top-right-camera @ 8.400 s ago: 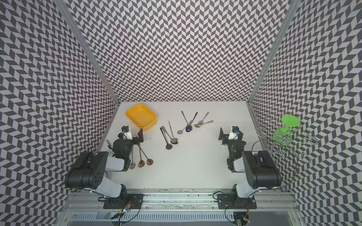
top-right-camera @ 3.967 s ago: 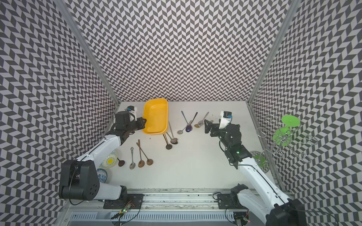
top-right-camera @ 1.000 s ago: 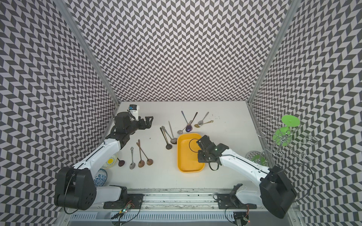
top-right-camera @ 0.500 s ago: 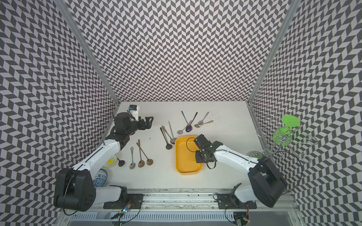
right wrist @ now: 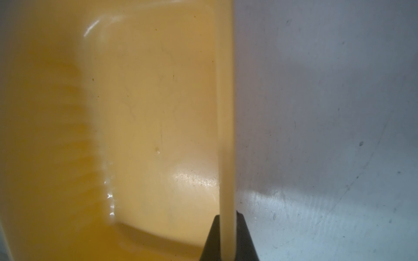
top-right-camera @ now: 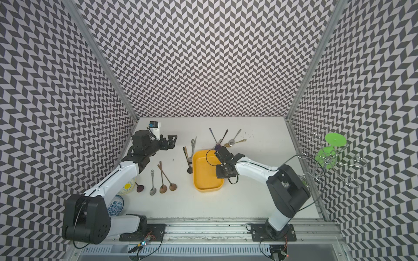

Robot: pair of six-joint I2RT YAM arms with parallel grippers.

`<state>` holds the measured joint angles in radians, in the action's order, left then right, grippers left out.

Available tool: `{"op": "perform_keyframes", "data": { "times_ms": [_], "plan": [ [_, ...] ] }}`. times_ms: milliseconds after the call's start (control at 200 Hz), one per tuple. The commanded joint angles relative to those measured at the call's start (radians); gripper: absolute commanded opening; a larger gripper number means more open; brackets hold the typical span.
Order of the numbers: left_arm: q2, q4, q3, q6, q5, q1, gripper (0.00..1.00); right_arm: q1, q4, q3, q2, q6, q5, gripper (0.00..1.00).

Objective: Put the spoon into the storage box
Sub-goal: Place the storage box at the center of the board.

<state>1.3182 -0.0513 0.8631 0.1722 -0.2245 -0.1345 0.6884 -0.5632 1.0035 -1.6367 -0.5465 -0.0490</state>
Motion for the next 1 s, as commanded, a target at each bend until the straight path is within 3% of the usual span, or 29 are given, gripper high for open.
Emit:
{"op": "perform_keyframes", "data": {
  "times_ms": [0,190,436,776,991],
  "plan": [
    [-0.016,-0.005,-0.01,-0.021,-0.028,0.004,0.97,-0.007,-0.027,-0.071,0.072,0.01,0.015,0.0],
    [0.025,0.096,0.005,-0.066,-0.048,-0.044,0.95,-0.01,-0.031,-0.166,0.178,-0.015,0.027,0.0],
    [0.154,0.218,0.053,-0.008,-0.09,-0.068,0.9,-0.021,-0.062,-0.119,0.201,-0.005,0.047,0.26],
    [0.254,0.226,0.095,0.036,-0.123,-0.108,0.73,-0.06,-0.104,-0.045,0.27,0.026,0.058,0.36],
    [0.336,0.255,0.173,0.026,-0.119,-0.143,0.7,-0.13,-0.162,0.016,0.366,0.09,0.082,0.42]
  ]
}}
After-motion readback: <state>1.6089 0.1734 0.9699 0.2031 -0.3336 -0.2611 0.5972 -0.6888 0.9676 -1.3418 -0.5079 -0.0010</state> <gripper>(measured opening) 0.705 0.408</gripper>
